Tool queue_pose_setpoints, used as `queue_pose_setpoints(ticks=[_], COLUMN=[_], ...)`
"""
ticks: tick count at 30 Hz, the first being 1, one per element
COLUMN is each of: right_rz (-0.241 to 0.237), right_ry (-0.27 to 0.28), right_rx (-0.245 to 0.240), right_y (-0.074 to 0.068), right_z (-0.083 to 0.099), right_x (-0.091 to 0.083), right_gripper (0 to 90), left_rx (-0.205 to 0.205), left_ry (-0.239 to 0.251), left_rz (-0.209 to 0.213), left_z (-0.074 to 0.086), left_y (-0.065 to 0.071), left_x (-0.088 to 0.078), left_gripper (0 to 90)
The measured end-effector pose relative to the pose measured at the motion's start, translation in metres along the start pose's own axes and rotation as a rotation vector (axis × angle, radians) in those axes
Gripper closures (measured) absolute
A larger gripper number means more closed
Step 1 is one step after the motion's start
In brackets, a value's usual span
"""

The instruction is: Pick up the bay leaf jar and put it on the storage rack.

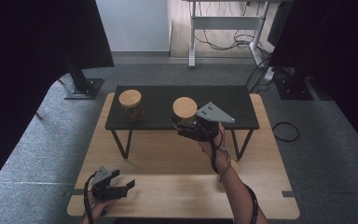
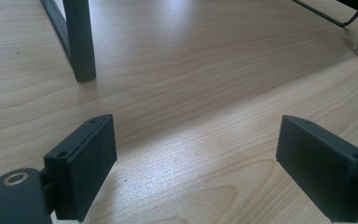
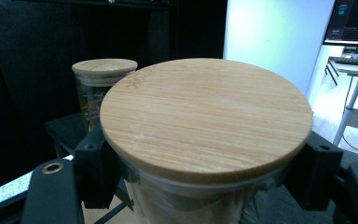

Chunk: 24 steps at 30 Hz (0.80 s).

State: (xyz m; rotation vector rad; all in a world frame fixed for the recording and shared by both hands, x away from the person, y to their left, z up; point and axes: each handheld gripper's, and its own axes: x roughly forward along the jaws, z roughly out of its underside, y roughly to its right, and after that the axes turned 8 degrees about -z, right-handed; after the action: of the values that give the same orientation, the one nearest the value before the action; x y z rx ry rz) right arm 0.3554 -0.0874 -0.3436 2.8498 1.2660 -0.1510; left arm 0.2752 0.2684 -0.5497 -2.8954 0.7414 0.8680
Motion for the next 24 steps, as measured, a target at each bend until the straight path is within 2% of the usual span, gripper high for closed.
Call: queue_pose_setpoints(ticks=[14, 24], right_rz=[0.014, 0.033], right_ry=[-0.012, -0.051], right_rx=[0.014, 0.012], right_y=[0.013, 0.020], right_z=[-0.005, -0.009], right_x=[0.023, 0.041], right_gripper=[24.8, 24.8], left_rx=[0.003, 0.006], left_ry=[-0.004, -0.005], left_rz=[0.008, 0.012], left_z=[0.000, 0.000], left_y=[0.000, 0.000], left_x=[0.000, 0.001], left_gripper=[11.6, 11.6])
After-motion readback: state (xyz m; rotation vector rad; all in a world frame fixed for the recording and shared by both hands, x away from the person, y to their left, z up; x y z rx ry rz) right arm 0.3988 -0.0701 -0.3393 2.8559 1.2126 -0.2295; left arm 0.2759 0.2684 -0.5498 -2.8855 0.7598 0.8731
